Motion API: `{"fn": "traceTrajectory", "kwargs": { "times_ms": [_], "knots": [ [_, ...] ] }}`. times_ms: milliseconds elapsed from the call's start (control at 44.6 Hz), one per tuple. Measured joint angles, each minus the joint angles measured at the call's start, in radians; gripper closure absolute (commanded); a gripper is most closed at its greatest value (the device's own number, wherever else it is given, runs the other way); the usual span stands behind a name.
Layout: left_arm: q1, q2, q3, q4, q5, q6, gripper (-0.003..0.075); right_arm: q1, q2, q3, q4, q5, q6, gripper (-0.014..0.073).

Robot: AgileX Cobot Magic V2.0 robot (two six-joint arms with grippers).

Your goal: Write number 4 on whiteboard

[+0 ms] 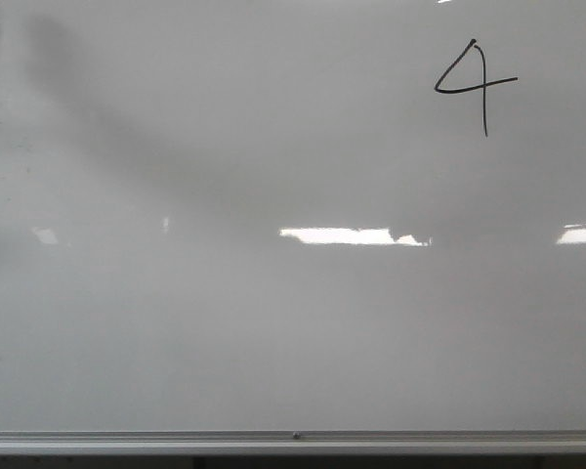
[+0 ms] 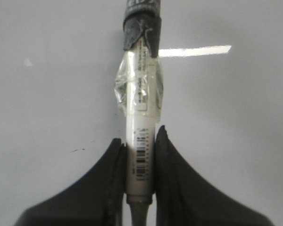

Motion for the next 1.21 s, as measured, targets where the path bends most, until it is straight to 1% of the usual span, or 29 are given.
{"fn": "traceTrajectory", "kwargs": {
  "times_ms": [67, 135, 224, 247, 314, 404, 471, 561, 718, 875, 964, 1121, 1211],
  "knots": [
    [-0.006, 0.047, 0.000, 0.000, -0.048, 0.000, 0.0703, 0.000, 0.000, 0.000, 0.000, -0.002, 0.000, 0.0134],
    [-0.018, 0.082, 0.000, 0.000, -0.090, 0.000, 0.0673, 0.000, 0.000, 0.000, 0.000, -0.001, 0.000, 0.0134],
    [-0.032, 0.103, 0.000, -0.005, -0.122, 0.000, 0.0573, 0.000, 0.000, 0.000, 0.000, -0.001, 0.000, 0.0134],
    [-0.037, 0.106, 0.000, -0.005, -0.128, 0.000, 0.0535, 0.000, 0.000, 0.000, 0.000, -0.002, 0.000, 0.0134],
    [-0.046, 0.124, 0.000, -0.005, -0.148, 0.000, 0.0455, 0.000, 0.000, 0.000, 0.000, -0.002, 0.000, 0.0134],
    [-0.050, 0.140, 0.000, -0.003, -0.146, 0.000, 0.0377, 0.000, 0.000, 0.000, 0.000, -0.002, 0.000, 0.0134],
    [-0.050, 0.147, 0.000, -0.001, -0.142, 0.000, 0.0358, 0.000, 0.000, 0.000, 0.000, -0.002, 0.001, 0.0134],
    [-0.050, 0.145, 0.000, -0.001, -0.133, 0.000, 0.0359, 0.000, 0.000, 0.000, 0.000, -0.008, 0.001, 0.0134],
    [-0.050, 0.075, 0.000, -0.001, -0.076, 0.000, 0.0360, -0.003, 0.000, -0.002, 0.000, -0.015, 0.029, 0.0134],
    [-0.050, -0.037, -0.019, -0.001, 0.070, 0.032, 0.0364, -0.004, -0.001, -0.003, 0.000, -0.009, 0.069, 0.0134],
    [-0.050, -0.113, -0.042, -0.001, 0.196, 0.057, 0.0364, -0.004, -0.012, -0.003, 0.000, 0.004, 0.127, 0.0134],
    [-0.050, -0.240, -0.101, 0.004, 0.497, 0.068, 0.0364, -0.004, -0.067, -0.003, -0.017, 0.027, 0.238, 0.0134],
    [-0.050, -0.309, -0.140, 0.008, 0.691, 0.070, 0.0364, -0.004, -0.107, -0.003, -0.038, 0.038, 0.287, 0.0134]
  ]
}}
